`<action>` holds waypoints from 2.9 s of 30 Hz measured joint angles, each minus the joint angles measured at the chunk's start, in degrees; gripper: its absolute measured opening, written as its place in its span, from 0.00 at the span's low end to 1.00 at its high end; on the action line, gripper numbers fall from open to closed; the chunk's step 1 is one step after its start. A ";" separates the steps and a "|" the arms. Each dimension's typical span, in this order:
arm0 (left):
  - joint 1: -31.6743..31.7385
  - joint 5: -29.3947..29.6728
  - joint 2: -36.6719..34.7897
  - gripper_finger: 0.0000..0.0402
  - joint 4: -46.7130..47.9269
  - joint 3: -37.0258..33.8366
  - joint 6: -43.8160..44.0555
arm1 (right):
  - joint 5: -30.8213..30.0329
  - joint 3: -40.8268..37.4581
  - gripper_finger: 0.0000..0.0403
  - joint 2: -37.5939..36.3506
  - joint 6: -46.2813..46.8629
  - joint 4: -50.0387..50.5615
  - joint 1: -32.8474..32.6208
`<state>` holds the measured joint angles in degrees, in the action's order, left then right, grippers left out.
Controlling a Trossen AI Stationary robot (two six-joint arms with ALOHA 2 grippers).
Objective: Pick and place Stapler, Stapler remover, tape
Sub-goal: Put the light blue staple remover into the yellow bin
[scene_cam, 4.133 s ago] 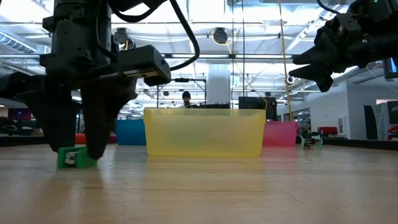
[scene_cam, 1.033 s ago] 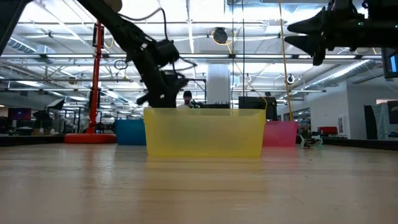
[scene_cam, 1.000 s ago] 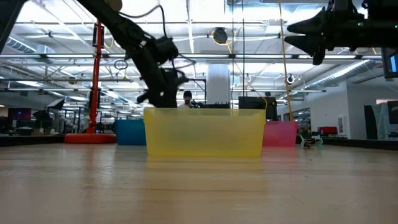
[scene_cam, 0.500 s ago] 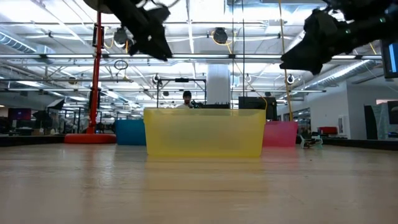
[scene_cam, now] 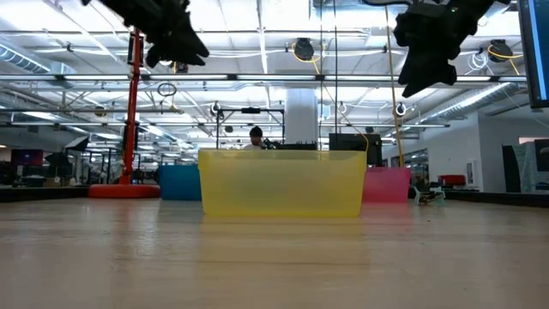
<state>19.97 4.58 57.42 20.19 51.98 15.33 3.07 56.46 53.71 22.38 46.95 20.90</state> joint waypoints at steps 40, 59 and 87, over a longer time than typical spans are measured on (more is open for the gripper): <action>-8.50 -2.10 -50.67 0.33 -8.28 -34.29 3.85 | 1.18 -9.05 0.42 18.17 21.63 0.12 9.21; -8.50 -2.10 -51.77 0.33 -5.63 -34.72 4.46 | 0.07 -17.22 0.42 18.17 21.97 -6.56 12.69; -8.50 -3.62 -51.77 0.33 -5.38 -34.72 4.68 | 1.60 -21.51 0.07 19.23 21.20 -12.82 12.63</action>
<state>11.46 0.96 5.65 14.81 17.26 20.01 4.67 34.94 72.94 43.58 34.13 33.53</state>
